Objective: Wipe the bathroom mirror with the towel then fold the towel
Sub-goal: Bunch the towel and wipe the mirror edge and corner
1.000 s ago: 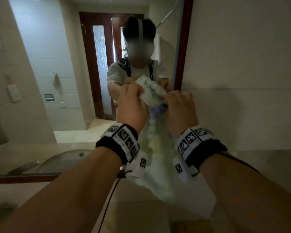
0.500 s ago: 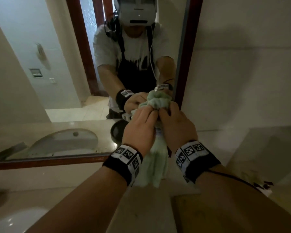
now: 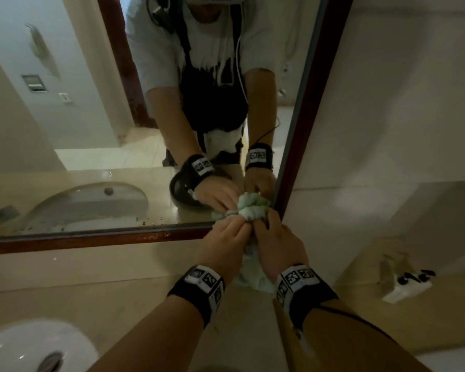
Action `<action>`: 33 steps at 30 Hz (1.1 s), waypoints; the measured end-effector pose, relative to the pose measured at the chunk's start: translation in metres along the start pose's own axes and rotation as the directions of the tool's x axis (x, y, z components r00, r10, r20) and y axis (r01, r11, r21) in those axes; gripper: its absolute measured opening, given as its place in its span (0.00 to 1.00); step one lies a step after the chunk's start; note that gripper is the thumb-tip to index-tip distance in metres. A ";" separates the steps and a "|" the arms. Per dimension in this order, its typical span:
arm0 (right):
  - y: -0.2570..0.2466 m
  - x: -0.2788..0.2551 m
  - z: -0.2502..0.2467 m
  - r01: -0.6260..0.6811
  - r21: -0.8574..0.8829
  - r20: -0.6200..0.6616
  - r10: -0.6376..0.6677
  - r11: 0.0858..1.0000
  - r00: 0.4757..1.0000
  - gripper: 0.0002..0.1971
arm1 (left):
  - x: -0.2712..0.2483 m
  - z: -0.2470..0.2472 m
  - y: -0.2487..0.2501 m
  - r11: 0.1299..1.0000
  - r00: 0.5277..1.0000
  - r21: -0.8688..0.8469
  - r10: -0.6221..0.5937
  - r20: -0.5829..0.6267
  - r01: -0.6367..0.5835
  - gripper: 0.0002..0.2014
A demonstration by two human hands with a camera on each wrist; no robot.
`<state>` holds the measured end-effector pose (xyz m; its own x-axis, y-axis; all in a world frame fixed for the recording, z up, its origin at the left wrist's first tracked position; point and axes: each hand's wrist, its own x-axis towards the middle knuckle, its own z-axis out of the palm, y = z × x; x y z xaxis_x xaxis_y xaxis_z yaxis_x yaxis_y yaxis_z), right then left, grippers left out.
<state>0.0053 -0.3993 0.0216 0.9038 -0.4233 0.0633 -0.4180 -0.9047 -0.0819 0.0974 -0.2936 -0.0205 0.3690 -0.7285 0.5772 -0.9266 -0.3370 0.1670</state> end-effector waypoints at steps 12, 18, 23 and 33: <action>-0.007 -0.006 -0.052 -0.110 0.335 0.008 0.114 0.936 0.993 0.17 | 0.018 -0.056 0.015 0.989 0.973 -0.047 -0.128 0.194 0.140 0.17; -0.010 -0.009 -0.172 0.138 0.482 -0.350 0.046 0.865 0.936 0.10 | 0.080 -0.176 0.031 0.975 0.986 -0.161 -0.162 -0.029 0.155 0.10; -0.022 0.002 -0.278 0.363 0.313 -0.731 -0.021 0.878 0.682 0.07 | 0.153 -0.271 0.046 1.000 0.929 0.015 0.013 -0.369 -0.008 0.10; -0.012 0.030 -0.222 0.207 -0.015 -0.626 -0.170 0.978 0.761 0.23 | 0.159 -0.212 0.052 0.987 0.978 0.127 -0.071 -0.197 0.097 0.23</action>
<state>0.0167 -0.4118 0.2458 0.7012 -0.1980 0.6849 -0.2235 -0.9733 -0.0525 0.0926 -0.3006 0.2496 0.4124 -0.5711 0.7097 -0.8693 -0.4796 0.1192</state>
